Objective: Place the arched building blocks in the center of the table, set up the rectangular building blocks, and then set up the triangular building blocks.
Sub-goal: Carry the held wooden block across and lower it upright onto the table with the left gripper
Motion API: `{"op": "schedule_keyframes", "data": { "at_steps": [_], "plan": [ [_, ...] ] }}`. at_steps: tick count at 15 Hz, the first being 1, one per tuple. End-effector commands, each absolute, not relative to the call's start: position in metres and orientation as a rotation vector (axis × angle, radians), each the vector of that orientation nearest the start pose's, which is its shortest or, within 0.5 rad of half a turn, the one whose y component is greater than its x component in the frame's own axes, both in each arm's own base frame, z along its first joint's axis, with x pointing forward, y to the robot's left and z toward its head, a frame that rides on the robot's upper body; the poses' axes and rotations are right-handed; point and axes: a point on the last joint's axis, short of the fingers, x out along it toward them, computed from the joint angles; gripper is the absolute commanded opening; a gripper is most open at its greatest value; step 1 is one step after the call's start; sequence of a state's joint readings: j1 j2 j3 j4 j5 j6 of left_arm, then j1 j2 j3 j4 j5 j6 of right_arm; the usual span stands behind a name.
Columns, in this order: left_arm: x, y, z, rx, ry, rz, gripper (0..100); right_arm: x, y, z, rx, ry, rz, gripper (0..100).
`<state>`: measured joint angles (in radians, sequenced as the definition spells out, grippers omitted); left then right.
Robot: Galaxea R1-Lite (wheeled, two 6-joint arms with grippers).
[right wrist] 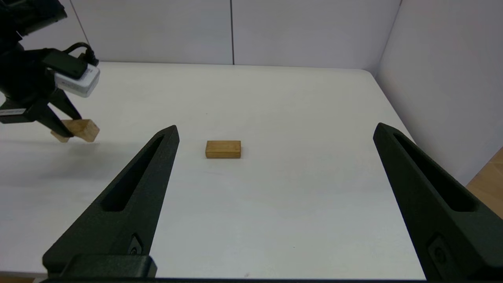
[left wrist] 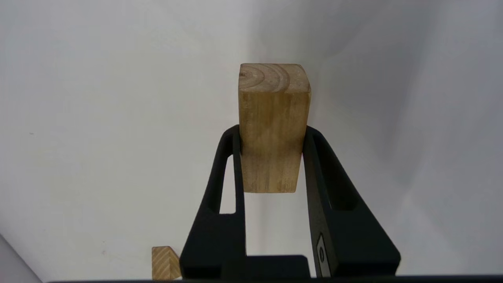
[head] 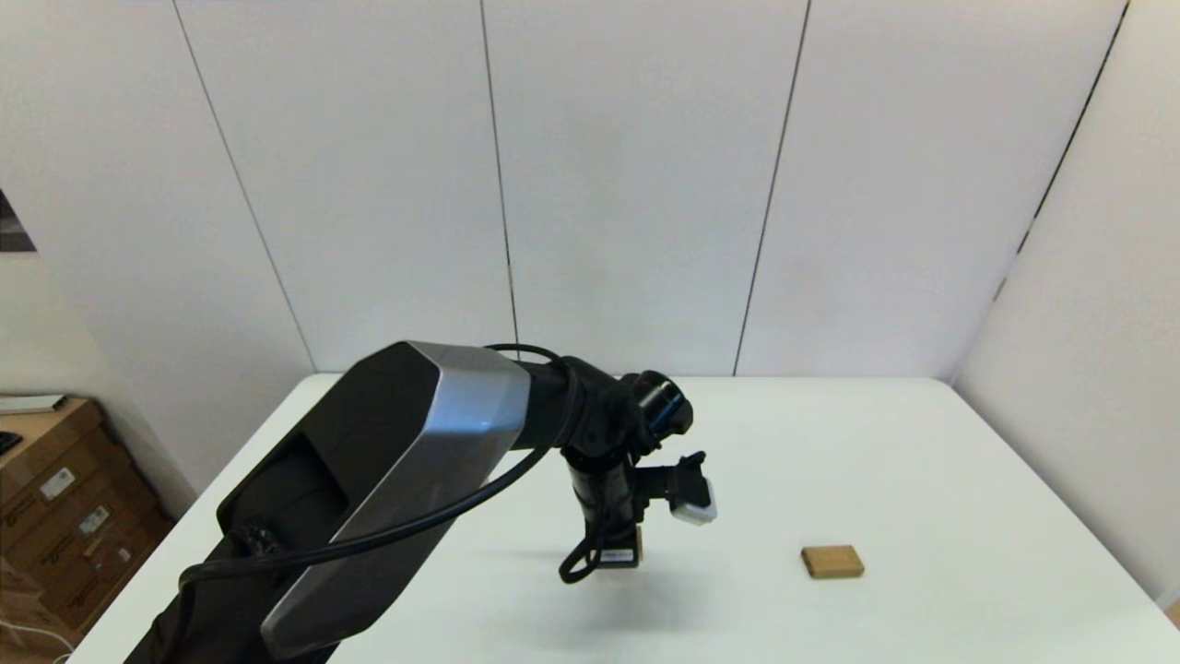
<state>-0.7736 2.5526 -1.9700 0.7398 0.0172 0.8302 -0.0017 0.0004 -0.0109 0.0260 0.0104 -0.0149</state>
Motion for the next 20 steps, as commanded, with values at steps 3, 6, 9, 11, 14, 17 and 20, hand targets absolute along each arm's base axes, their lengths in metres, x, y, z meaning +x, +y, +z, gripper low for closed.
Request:
{"op": "schedule_keyframes", "data": {
  "at_steps": [3,6,9,11,14,17,20],
  "plan": [
    [0.3285,-0.3201,0.0338,1.234,0.96,-1.194,0,-0.0236,0.0003,0.0758,-0.015,0.015,0.009,100],
    [0.3298,-0.3224,0.0334,1.232,0.944,-1.194,0,-0.0236,0.0003,0.0758,-0.015,0.015,0.009,100],
    [0.3312,-0.3248,0.0275,1.231,0.935,-1.19,0,-0.0236,0.0003,0.0758,-0.015,0.015,0.009,100],
    [0.3311,-0.3247,0.0275,1.231,0.937,-1.191,0,-0.0236,0.0003,0.0758,-0.015,0.015,0.009,100],
    [0.331,-0.3246,0.0268,1.232,0.939,-1.194,0,-0.0236,0.0003,0.0758,-0.015,0.015,0.009,100],
    [0.3309,-0.3246,0.026,1.233,0.941,-1.197,0,-0.0236,0.0003,0.0758,-0.015,0.015,0.009,100],
    [0.3307,-0.3243,0.0259,1.259,0.929,-1.215,0,-0.0236,0.0003,0.0758,-0.015,0.015,0.009,100]
  ]
}}
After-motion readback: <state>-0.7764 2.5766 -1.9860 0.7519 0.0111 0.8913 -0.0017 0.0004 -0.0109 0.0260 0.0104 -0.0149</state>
